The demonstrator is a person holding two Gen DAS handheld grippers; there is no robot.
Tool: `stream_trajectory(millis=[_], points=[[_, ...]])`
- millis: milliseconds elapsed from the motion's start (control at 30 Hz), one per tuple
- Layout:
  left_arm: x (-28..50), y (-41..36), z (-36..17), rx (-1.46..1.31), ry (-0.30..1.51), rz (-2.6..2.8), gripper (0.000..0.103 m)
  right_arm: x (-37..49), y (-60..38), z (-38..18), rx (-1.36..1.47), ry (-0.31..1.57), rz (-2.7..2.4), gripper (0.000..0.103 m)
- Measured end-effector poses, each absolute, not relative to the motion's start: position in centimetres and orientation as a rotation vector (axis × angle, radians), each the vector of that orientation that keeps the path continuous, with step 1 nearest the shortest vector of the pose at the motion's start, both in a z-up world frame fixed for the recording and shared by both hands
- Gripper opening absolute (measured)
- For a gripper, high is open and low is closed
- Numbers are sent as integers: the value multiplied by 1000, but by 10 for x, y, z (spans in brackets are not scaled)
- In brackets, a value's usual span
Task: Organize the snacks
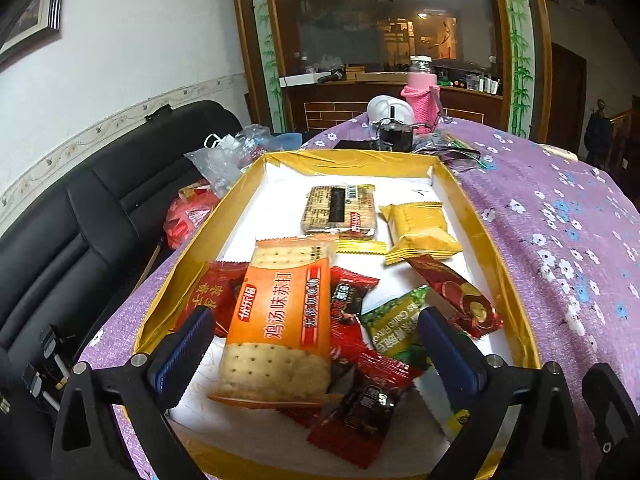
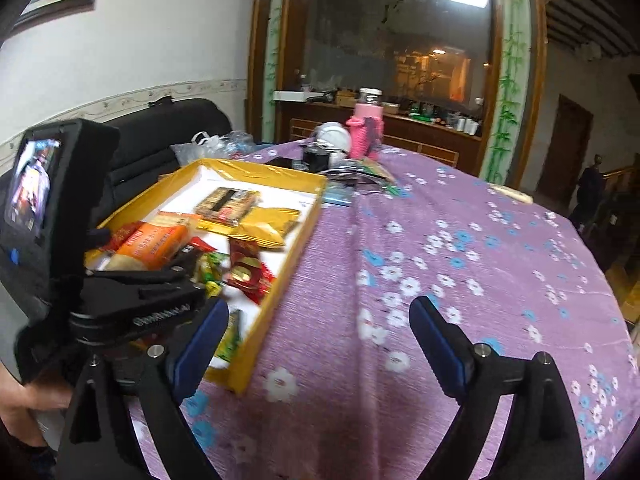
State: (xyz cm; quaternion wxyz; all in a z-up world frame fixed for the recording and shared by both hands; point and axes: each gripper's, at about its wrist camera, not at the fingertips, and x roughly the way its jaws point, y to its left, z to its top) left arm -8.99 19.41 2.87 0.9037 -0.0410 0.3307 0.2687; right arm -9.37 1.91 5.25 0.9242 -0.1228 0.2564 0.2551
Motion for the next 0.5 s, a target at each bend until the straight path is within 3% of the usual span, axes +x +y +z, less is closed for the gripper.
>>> stream_trajectory(millis=[267, 500], points=[[-78, 192, 19, -57, 794, 584, 102, -83, 9, 47, -192, 587, 532, 92], [-92, 178, 26, 32, 695, 578, 102, -88, 14, 47, -226, 574, 539, 92]])
